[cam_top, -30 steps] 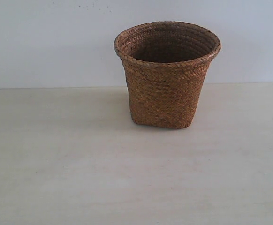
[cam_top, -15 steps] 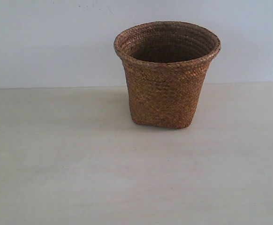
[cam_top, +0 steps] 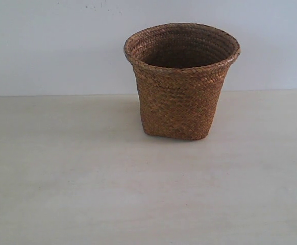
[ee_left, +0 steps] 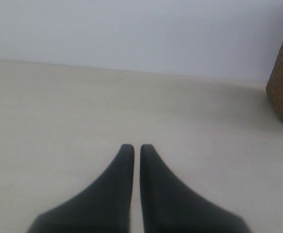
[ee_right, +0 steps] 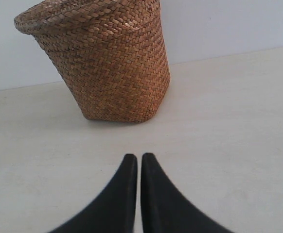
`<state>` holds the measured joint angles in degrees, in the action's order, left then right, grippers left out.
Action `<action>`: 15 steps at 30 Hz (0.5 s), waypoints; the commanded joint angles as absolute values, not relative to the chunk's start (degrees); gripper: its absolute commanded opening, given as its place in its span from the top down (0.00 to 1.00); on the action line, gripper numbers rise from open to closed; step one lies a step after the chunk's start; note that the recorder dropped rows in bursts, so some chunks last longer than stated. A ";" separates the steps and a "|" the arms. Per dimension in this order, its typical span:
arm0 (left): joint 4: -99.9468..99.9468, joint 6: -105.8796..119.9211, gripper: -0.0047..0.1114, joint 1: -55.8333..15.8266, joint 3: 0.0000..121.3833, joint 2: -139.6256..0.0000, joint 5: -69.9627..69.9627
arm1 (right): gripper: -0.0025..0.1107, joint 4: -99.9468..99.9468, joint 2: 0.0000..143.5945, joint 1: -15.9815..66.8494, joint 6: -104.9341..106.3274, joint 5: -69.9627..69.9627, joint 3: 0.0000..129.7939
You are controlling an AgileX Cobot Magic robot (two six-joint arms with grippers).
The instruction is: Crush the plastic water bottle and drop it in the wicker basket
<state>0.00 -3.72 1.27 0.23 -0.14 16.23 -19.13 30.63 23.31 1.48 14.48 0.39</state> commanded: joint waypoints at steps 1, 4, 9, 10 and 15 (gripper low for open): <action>0.00 -4.08 0.93 1.50 0.00 0.00 16.40 | 0.98 -18.92 30.42 22.97 1.59 15.11 0.00; 0.00 -4.08 0.93 1.50 0.00 0.00 16.40 | 0.98 -19.13 30.42 22.86 6.95 19.64 0.00; 0.00 -4.08 0.93 1.50 0.00 0.00 16.40 | 0.98 -18.70 31.02 22.47 10.09 25.76 0.00; 0.00 -4.08 0.93 1.50 0.00 0.00 16.40 | 0.98 -18.70 31.02 21.51 10.86 25.72 0.00; 0.00 -4.08 0.93 1.50 0.00 0.00 16.40 | 0.98 -11.12 28.46 10.53 9.25 18.45 0.00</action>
<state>0.00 -3.72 1.27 0.23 -0.14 16.34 -15.86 30.06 16.42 10.05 22.28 0.35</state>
